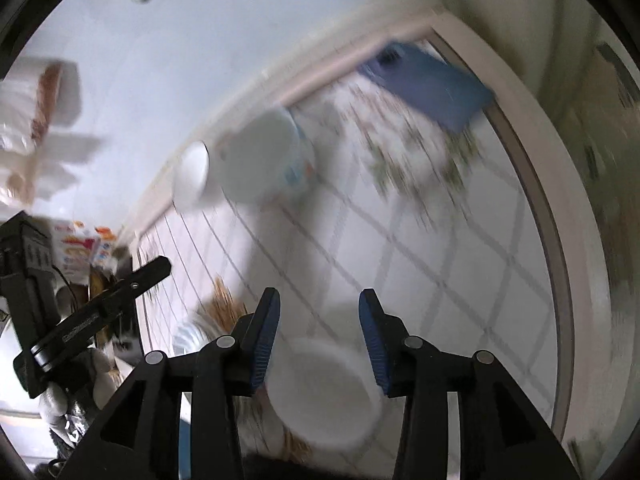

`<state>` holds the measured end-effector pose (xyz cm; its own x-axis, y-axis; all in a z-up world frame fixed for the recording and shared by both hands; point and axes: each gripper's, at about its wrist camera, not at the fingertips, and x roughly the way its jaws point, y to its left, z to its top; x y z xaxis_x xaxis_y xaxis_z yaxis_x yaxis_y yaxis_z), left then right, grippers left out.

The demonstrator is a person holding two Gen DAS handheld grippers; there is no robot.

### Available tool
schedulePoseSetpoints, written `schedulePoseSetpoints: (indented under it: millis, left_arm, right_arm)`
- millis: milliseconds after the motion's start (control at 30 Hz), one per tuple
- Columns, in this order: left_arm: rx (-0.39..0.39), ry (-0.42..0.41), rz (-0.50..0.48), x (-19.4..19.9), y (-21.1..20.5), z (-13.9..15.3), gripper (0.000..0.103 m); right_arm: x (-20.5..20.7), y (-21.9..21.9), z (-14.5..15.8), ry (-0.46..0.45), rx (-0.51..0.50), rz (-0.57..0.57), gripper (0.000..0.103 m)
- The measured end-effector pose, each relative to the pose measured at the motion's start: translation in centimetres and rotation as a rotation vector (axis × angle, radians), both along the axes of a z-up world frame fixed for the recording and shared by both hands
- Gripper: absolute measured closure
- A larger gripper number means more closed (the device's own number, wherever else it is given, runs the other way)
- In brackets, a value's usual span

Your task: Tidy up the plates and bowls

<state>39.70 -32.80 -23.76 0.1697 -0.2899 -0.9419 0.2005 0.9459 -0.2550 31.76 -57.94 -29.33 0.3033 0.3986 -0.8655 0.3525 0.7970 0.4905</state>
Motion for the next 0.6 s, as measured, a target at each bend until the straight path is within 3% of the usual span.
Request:
schedulePoseSetpoints:
  millis: [133,300,433,467,500,533,600]
  left_arm:
    - [0.005,0.05,0.022,3.4,-0.9,-2.8,0.068]
    - [0.009,0.128,0.034,6.2,-1.6,-6.1,0.068]
    - [0.024,0.143,0.025,7.0,-2.4,-7.2,0.069]
    - [0.029,0.135,0.02,7.3,-2.6,-7.5,0.075]
    - [0.04,0.12,0.008,7.4,-2.9,-7.6,0.088]
    - [0.048,0.115,-0.002,7.5,-3.1,-7.6,0.092]
    - [0.057,0.103,-0.02,7.5,-3.5,-7.6,0.093]
  right_arm:
    - [5.5,-0.2,-1.4,-0.027,0.018,-0.022,0.059]
    - [10.5,0.1,-4.8,0.026,0.055,-0.025,0.059]
    - [12.7,0.2,-7.6,0.074,0.06,-0.015,0.059]
    - [13.0,0.2,-8.2,0.083,0.056,-0.017,0.063]
    - [13.3,0.2,-8.5,0.082,0.054,-0.021,0.067]
    - [13.5,0.3,-8.8,0.079,0.049,-0.021,0.079]
    - [13.8,0.5,-9.0,0.073,0.049,-0.017,0.086]
